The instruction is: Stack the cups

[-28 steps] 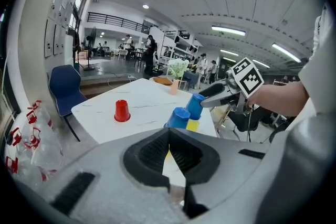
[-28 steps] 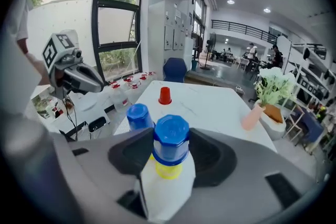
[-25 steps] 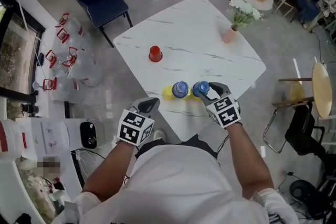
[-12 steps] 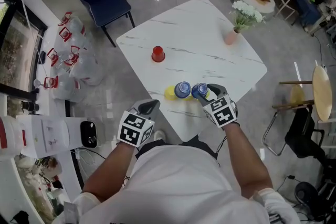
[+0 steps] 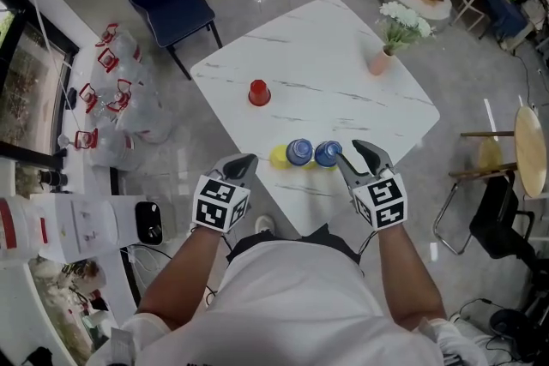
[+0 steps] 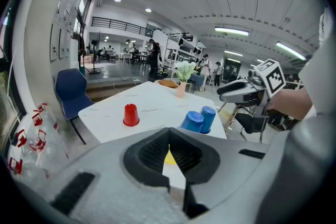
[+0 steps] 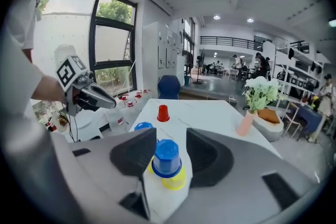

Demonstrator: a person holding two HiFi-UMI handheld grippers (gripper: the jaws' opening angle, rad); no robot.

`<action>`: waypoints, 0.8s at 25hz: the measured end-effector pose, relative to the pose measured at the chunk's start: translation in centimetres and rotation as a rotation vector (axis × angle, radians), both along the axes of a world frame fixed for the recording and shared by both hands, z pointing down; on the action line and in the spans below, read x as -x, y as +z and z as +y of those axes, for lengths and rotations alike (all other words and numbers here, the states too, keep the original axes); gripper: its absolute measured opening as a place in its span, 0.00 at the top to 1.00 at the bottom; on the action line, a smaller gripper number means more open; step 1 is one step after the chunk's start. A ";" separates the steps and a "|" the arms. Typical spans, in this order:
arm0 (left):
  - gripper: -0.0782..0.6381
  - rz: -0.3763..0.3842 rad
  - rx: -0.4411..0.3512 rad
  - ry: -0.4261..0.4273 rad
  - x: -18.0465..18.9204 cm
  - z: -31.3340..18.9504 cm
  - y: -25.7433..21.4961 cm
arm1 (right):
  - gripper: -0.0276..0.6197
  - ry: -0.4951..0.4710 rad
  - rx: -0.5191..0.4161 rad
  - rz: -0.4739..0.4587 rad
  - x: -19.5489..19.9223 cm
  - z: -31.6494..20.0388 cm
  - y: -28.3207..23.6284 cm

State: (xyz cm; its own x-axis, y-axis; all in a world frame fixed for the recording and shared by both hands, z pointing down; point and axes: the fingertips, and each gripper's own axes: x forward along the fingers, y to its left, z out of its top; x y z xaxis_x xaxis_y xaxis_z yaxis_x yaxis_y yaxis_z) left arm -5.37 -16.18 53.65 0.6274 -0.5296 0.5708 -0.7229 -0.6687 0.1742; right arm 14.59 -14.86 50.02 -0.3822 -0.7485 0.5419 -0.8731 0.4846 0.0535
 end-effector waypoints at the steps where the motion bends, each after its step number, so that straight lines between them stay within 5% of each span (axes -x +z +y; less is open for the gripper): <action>1: 0.88 -0.010 -0.018 -0.006 0.0 -1.0 0.0 | 0.69 0.000 -0.014 -0.010 0.0 0.4 -0.4; 8: 0.75 -0.085 -0.061 -0.044 -0.3 -8.3 2.0 | 0.95 -0.043 -0.016 -0.059 1.2 4.7 -0.4; 20: 0.65 -0.228 -0.077 -0.036 -1.5 -17.5 7.4 | 0.95 -0.010 0.080 -0.130 0.5 8.6 2.5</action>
State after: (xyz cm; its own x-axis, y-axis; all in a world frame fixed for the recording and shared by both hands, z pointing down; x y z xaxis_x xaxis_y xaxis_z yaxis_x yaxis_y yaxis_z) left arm -3.87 -33.70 61.09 0.4667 -0.5972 0.6524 -0.7615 -0.6465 -0.0471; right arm 14.10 -6.27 52.51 -0.4604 -0.7010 0.5447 -0.8653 0.4914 -0.0990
